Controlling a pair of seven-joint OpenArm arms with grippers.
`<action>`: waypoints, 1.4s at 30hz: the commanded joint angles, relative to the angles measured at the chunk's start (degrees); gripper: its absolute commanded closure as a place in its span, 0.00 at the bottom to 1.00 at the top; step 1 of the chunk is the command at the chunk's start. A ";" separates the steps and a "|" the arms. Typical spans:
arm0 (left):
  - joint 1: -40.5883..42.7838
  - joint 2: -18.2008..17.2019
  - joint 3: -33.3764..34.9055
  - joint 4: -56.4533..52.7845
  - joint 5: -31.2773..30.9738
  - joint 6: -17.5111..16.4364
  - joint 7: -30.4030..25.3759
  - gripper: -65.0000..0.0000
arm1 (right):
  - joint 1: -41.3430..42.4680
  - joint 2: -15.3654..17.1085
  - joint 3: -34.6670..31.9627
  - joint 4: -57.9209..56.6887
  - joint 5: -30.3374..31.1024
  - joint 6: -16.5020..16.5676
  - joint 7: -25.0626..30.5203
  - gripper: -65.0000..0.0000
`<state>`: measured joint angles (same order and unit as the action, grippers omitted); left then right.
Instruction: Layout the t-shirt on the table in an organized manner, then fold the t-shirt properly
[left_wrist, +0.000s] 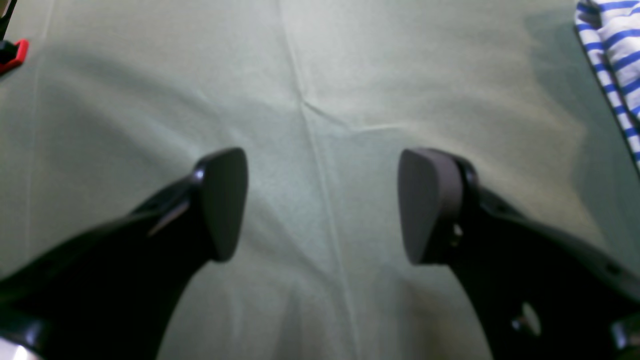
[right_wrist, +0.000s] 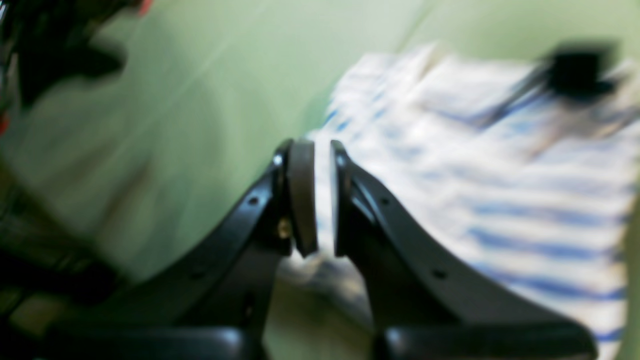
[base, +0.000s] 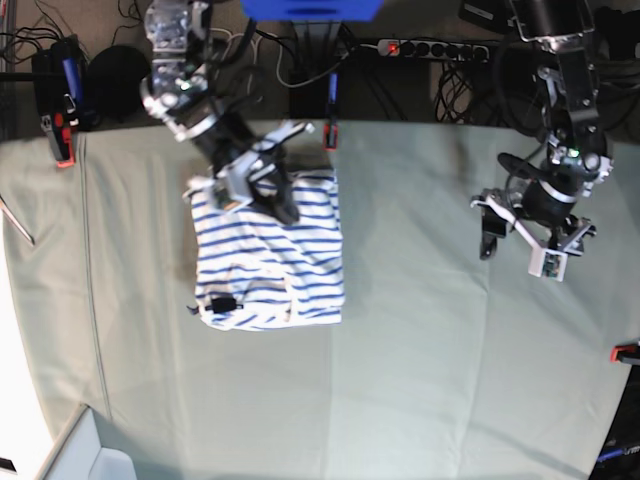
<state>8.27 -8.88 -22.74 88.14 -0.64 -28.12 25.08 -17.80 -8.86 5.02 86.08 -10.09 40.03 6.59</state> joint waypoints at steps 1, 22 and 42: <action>0.21 -0.57 -0.16 1.22 -0.63 0.12 -1.21 0.30 | 1.58 -0.14 -0.58 -0.15 1.34 -0.03 0.84 0.93; 4.43 -0.21 -3.68 1.75 -0.63 0.12 -1.30 0.30 | -2.20 0.47 -0.93 0.20 1.43 -0.03 1.81 0.94; 26.23 7.70 -3.41 3.33 -0.54 0.12 -1.65 1.00 | -21.63 6.45 17.09 -0.68 1.52 -0.03 1.89 1.00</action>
<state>34.13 -1.19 -26.15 90.65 -0.47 -27.70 24.25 -39.03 -2.26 22.20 84.51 -9.19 39.81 7.75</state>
